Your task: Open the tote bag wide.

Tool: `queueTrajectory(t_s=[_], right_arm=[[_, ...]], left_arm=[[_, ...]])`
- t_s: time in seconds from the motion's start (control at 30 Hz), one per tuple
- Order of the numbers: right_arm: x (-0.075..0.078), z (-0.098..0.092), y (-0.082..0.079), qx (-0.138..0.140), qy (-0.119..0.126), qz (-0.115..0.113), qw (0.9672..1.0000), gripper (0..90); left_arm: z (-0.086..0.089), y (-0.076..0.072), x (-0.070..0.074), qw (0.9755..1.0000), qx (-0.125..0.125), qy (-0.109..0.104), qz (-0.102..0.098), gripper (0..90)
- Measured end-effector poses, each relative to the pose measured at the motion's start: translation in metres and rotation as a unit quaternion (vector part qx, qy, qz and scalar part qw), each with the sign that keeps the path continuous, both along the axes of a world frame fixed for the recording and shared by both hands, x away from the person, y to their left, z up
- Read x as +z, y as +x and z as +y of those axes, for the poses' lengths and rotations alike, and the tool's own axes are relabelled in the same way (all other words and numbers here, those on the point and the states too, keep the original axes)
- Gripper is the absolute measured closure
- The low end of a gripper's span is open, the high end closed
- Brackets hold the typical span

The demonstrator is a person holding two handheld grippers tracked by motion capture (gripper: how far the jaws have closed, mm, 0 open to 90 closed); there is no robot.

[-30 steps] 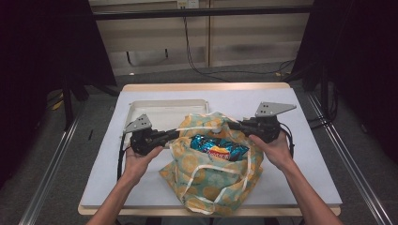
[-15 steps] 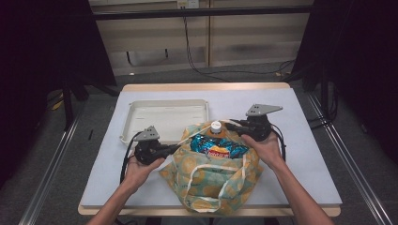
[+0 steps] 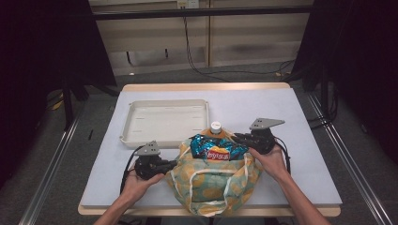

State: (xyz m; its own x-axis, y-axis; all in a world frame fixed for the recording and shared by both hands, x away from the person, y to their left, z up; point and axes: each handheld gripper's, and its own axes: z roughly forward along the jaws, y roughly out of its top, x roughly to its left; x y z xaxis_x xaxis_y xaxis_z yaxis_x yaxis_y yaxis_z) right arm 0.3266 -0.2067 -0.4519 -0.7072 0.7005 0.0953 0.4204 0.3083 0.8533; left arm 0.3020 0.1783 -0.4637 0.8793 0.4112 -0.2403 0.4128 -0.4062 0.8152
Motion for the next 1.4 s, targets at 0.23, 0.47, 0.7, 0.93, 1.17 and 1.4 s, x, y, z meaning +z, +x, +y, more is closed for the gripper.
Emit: queueTrajectory(t_s=[0.23, 0.47, 0.7, 0.93, 1.17, 1.4], right_arm=[[-0.018, -0.006, -0.001, -0.004, -0.021, 0.026, 0.9994, 82.4], [0.015, -0.022, -0.009, -0.024, 0.035, -0.017, 0.999, 65.0], [0.052, -0.038, -0.055, -0.017, 0.062, -0.059, 0.9962, 58.5], [0.068, -0.039, -0.092, 0.013, 0.093, -0.045, 0.9945, 62.2], [0.064, -0.024, -0.114, 0.064, 0.09, -0.034, 0.9933, 54.2], [0.051, -0.01, -0.103, 0.094, 0.08, -0.007, 0.9923, 48.2]], left_arm=[[-0.002, 0.001, -0.011, 0.9997, 0.009, 0.021, 0.007, 89.6], [0.007, -0.004, 0.004, 0.9994, 0.031, -0.007, -0.014, 72.2], [0.022, -0.016, 0.03, 0.9973, 0.038, -0.041, -0.047, 63.3], [0.02, -0.04, 0.056, 0.9937, 0.009, -0.071, -0.087, 61.2], [-0.002, -0.047, 0.064, 0.9917, -0.036, -0.079, -0.094, 53.0], [-0.026, -0.041, 0.05, 0.9924, -0.057, -0.03, -0.105, 46.8]])
